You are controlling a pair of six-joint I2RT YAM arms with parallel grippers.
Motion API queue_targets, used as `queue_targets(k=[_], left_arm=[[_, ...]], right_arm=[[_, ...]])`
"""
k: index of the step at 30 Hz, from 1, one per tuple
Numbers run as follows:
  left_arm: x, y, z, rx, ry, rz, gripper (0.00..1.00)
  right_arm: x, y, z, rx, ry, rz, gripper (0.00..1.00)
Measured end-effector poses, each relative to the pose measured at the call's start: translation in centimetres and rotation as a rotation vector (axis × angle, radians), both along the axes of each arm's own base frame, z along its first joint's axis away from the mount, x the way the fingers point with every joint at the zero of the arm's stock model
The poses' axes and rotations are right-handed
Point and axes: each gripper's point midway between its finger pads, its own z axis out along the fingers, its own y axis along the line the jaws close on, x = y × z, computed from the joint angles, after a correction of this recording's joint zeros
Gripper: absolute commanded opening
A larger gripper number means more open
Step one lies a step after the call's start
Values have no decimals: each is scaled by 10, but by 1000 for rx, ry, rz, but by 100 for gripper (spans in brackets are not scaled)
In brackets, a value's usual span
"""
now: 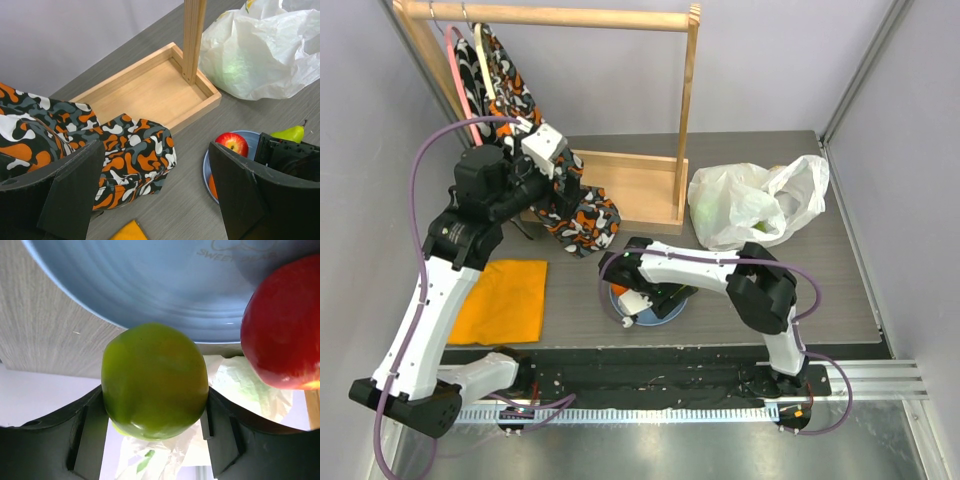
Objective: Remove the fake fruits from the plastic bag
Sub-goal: Place the fake fruit on the plate.
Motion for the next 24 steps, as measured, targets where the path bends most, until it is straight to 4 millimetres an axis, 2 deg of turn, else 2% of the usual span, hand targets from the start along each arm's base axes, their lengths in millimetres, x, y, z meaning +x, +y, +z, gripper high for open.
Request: queue_targets(k=[4, 10, 11, 12, 24], left_arm=[[-1, 2, -7, 6, 18, 5, 90], [-3, 6, -4, -2, 10, 12, 90], [-4, 7, -2, -5, 7, 12, 90], [-5, 7, -1, -7, 3, 13, 90], [-11, 8, 3, -42, 9, 7, 90]], right_arm=[[7, -3, -6, -62, -35, 11, 48], [14, -8, -10, -135, -74, 21, 70], [14, -8, -10, -140, -79, 21, 97], [14, -8, -10, -144, -82, 24, 100], [15, -7, -12, -150, -94, 24, 100]])
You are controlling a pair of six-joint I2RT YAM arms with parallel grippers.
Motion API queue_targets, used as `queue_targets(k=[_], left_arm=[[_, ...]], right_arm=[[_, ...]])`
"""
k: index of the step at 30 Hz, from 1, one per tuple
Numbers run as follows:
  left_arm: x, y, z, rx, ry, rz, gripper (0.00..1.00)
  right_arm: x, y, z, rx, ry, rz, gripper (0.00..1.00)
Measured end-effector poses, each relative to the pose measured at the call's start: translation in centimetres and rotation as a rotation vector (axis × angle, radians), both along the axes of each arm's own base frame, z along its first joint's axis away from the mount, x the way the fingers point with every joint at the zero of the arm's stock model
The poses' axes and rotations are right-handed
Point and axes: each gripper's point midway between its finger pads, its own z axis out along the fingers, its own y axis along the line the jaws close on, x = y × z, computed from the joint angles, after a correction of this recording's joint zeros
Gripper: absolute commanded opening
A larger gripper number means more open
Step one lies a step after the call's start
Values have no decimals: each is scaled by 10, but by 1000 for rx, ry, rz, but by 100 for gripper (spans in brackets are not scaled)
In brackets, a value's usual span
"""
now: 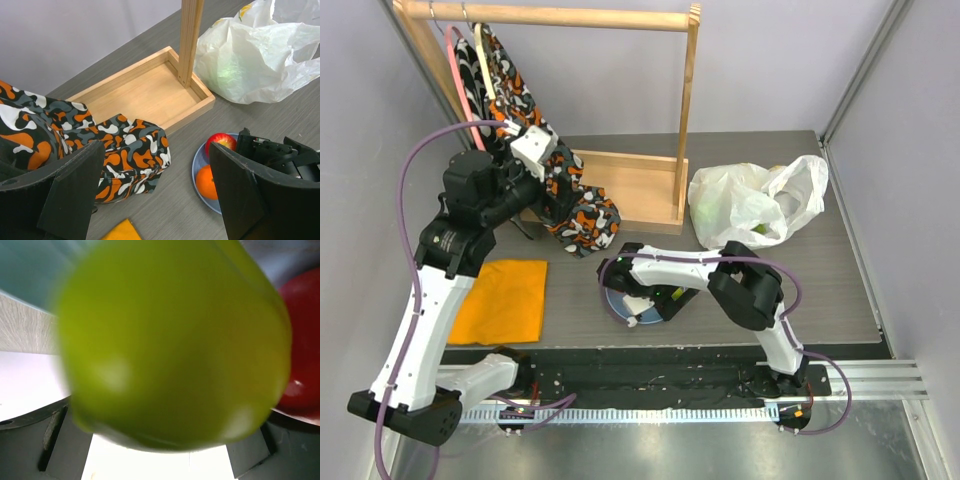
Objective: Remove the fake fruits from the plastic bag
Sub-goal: Place the fake fruit on the plate, then adjust the fake fruit on the plate.
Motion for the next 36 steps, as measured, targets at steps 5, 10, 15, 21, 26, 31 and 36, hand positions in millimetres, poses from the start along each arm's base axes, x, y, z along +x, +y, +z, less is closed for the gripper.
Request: queue_targets(k=[5, 10, 15, 21, 26, 31, 36], left_arm=[[1, -4, -3, -16, 23, -11, 89], [0, -13, -8, -23, 47, -61, 91], [-5, -31, -27, 32, 102, -169, 92], [-62, -110, -77, 238, 214, -520, 89], [-137, -163, -158, 568, 362, -893, 88], [-141, -181, -229, 741, 556, -950, 89], [-129, -194, -262, 766, 670, -842, 84]], right_arm=[[2, -7, 12, 21, -32, -3, 100], [13, -43, 59, 127, -110, -68, 100], [46, -124, 112, 279, -193, -283, 100], [80, -219, 153, 533, -297, -667, 100], [88, -262, 176, 745, -402, -916, 100], [73, -267, 176, 905, -417, -1096, 100], [34, -253, 161, 979, -387, -1200, 100]])
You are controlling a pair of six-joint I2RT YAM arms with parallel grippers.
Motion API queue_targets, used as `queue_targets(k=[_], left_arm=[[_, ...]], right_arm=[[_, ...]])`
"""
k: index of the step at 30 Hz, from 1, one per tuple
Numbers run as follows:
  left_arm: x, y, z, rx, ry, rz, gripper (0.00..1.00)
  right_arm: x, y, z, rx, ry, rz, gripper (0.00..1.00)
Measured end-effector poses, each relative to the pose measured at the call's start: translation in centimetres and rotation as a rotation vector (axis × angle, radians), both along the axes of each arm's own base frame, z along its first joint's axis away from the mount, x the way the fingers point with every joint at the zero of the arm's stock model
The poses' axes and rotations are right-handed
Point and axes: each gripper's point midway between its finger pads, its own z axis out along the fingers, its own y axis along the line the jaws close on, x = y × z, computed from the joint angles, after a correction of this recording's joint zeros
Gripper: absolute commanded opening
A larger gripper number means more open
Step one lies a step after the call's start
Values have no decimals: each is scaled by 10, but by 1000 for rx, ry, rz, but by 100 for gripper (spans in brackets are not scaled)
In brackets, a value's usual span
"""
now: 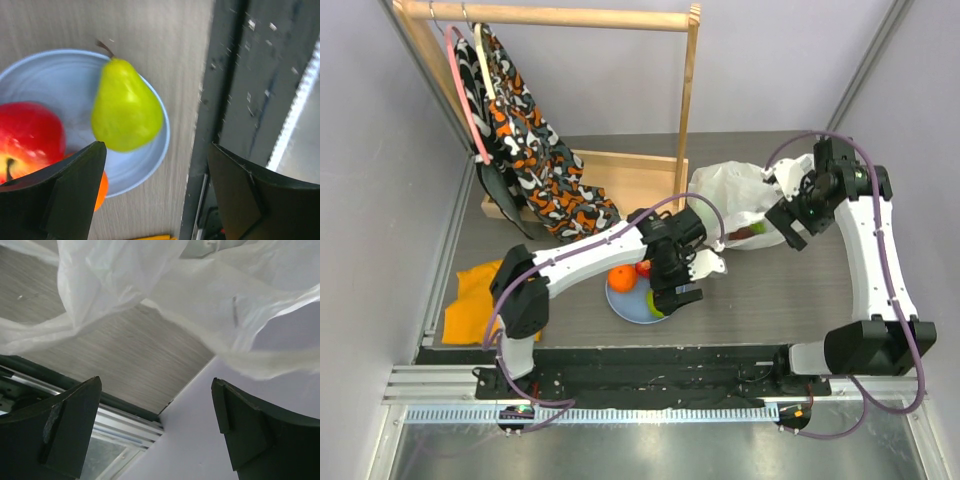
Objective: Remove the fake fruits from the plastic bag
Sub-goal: Adjust the fake fruit on the plate.
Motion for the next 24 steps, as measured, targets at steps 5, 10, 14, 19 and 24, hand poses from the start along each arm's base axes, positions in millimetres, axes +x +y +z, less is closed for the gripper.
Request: queue_targets(k=[5, 10, 14, 19, 24], left_arm=[[20, -25, -23, 39, -57, 100, 77], [42, -50, -40, 59, -94, 144, 68], [47, -55, -58, 92, -91, 167, 61], [48, -50, -68, 132, -93, 176, 56], [45, -46, -70, 149, -80, 190, 54]], right_arm=[[-24, 3, -13, 33, 25, -41, 100], [-34, -1, -24, 37, 47, -64, 100], [-35, -5, -26, 36, 51, -74, 100], [-35, -12, -26, 32, 45, -89, 100], [-33, -17, -28, 31, 55, -97, 100]])
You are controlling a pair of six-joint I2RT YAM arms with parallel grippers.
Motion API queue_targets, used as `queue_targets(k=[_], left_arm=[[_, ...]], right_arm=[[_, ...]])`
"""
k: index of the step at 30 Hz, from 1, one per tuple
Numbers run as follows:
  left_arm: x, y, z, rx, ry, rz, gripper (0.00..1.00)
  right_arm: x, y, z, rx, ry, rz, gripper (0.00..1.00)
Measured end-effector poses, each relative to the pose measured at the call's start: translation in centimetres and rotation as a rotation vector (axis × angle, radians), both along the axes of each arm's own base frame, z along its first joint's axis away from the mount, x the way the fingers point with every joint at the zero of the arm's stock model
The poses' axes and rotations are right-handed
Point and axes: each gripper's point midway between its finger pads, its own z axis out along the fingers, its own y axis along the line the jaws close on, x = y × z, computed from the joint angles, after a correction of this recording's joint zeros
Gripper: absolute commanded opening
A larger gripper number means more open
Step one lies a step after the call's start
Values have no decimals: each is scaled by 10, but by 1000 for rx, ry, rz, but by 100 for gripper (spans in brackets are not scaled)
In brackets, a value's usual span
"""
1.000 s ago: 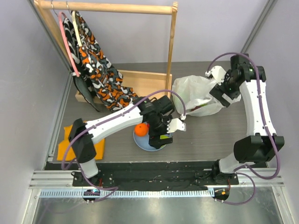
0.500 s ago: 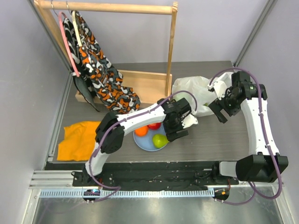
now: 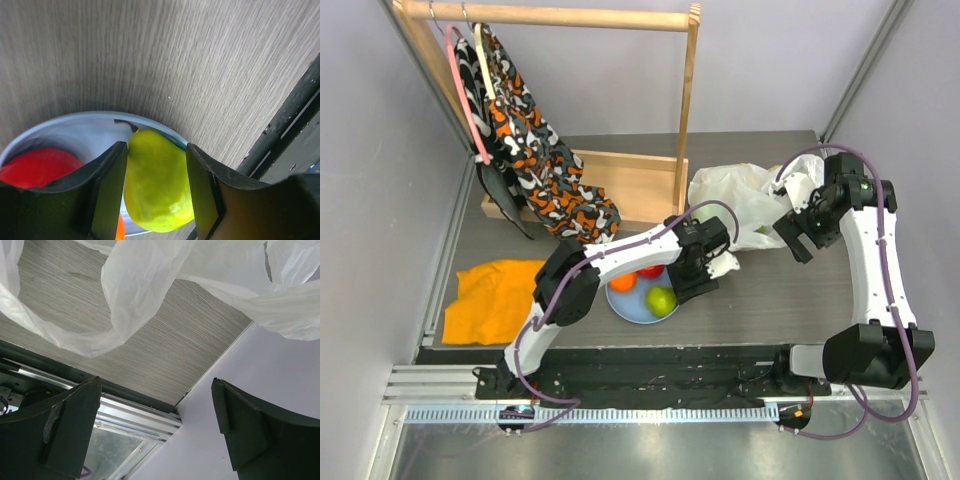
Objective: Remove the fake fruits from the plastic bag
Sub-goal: Adjust the fake fruit on the plate.
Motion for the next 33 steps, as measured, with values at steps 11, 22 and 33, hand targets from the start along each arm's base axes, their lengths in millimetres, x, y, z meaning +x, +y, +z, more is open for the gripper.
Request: queue_targets(k=[11, 22, 33], left_arm=[[-11, 24, -14, 93, 35, 27, 65], [-11, 41, 0, 172, 26, 34, 52], [-16, 46, 12, 197, 52, 11, 67]], right_arm=[[6, -1, -13, 19, 49, -2, 100], [9, 1, -18, 30, 65, 1, 100], [10, 3, -21, 47, 77, -2, 100]])
